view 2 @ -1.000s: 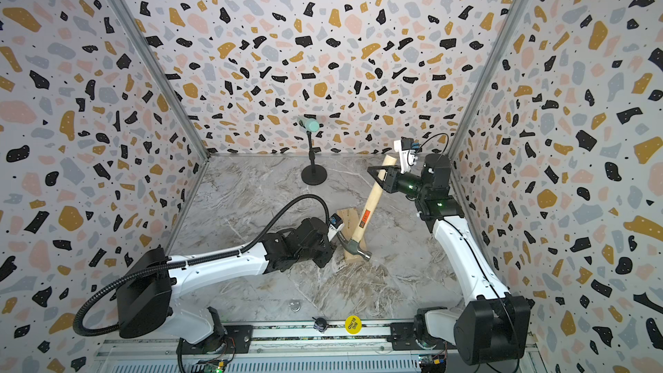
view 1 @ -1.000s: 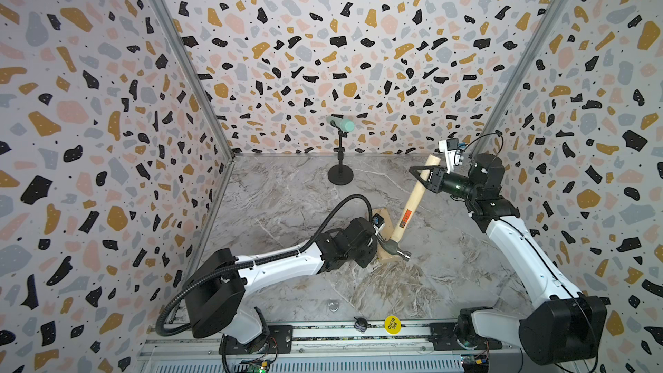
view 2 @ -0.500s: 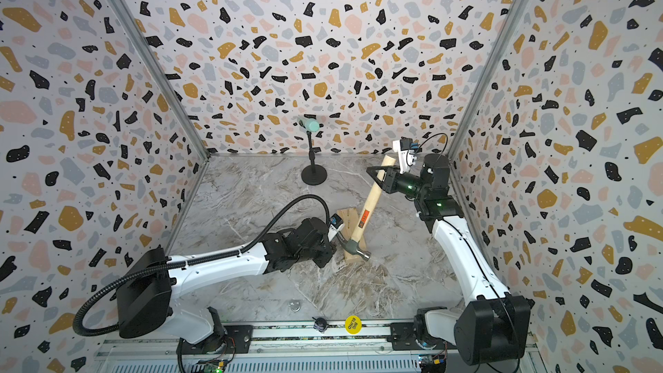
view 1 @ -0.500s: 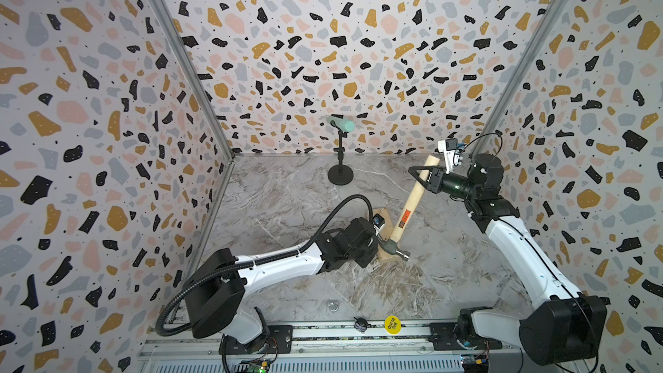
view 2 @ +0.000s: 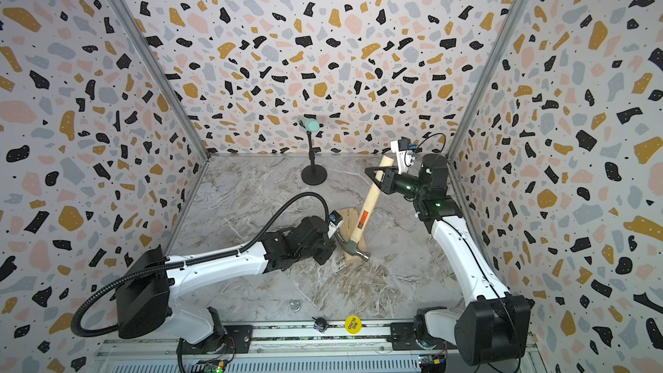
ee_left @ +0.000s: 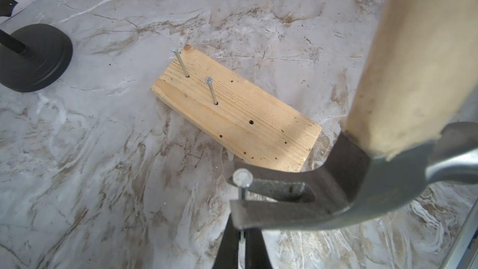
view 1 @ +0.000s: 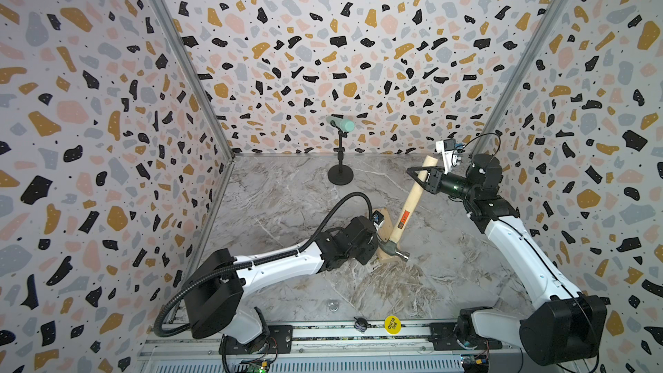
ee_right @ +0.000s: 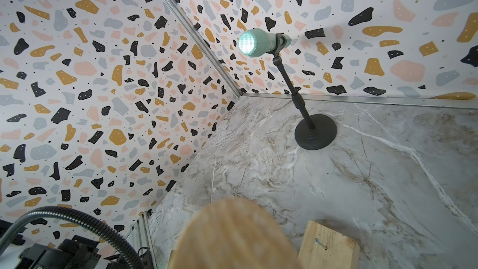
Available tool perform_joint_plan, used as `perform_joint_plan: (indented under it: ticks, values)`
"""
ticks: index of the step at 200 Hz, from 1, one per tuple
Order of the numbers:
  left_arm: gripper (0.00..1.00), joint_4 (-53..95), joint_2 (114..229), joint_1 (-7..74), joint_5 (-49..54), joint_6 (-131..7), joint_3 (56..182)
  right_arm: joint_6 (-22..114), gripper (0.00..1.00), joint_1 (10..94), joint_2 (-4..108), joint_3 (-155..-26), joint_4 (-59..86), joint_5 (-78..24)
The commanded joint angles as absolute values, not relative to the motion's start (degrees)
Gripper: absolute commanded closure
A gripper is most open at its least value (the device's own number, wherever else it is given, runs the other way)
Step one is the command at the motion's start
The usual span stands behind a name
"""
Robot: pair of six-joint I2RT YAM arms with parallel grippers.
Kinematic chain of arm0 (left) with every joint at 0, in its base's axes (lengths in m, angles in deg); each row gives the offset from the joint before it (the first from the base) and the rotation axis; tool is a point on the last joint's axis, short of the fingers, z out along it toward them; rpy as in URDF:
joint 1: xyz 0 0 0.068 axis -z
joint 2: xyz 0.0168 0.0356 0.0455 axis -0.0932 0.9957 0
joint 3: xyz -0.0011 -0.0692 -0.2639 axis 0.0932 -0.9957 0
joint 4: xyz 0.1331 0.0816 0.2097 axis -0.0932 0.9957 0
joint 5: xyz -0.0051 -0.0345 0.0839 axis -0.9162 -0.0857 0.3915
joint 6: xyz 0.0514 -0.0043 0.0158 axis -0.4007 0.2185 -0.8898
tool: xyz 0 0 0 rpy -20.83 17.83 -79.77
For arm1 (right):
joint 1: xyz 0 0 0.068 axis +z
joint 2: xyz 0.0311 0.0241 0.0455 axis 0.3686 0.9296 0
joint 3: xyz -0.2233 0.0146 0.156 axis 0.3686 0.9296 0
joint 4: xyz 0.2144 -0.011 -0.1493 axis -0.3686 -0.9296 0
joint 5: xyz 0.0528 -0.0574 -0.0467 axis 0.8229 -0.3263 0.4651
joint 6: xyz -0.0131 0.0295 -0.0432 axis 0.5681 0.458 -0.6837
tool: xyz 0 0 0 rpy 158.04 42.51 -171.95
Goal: Use a claw hammer to pull out a nail
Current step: Pick up the nail with the hammer, then place the nail at the center of the board.
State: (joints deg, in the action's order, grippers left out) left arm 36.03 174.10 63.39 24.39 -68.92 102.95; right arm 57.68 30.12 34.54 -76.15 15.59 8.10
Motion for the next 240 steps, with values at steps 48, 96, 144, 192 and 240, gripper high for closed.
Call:
perform_joint_plan:
  ticks: [48, 96, 144, 192, 240]
  values:
    - [1.00, 35.08, 172.47, 63.28, 27.80, -67.12, 103.89, 58.98, 1.00, 30.42, 29.85, -78.94, 15.03, 7.38]
    - [1.00, 34.73, 171.97, 61.87, 28.20, -66.07, 103.35, 57.05, 1.00, 31.03, 29.08, -80.07, 12.67, 5.48]
    - [1.00, 35.10, 173.06, 59.04, 27.09, -63.73, 103.07, 52.52, 1.00, 34.15, 28.01, -82.94, 8.61, 0.17]
    - [1.00, 35.35, 174.16, 56.55, 26.62, -61.32, 102.91, 48.18, 1.00, 37.80, 26.98, -85.32, 5.38, -5.35]
    - [1.00, 35.96, 175.62, 54.33, 26.43, -58.87, 102.91, 43.59, 1.00, 42.86, 26.16, -87.11, 3.11, -12.10]
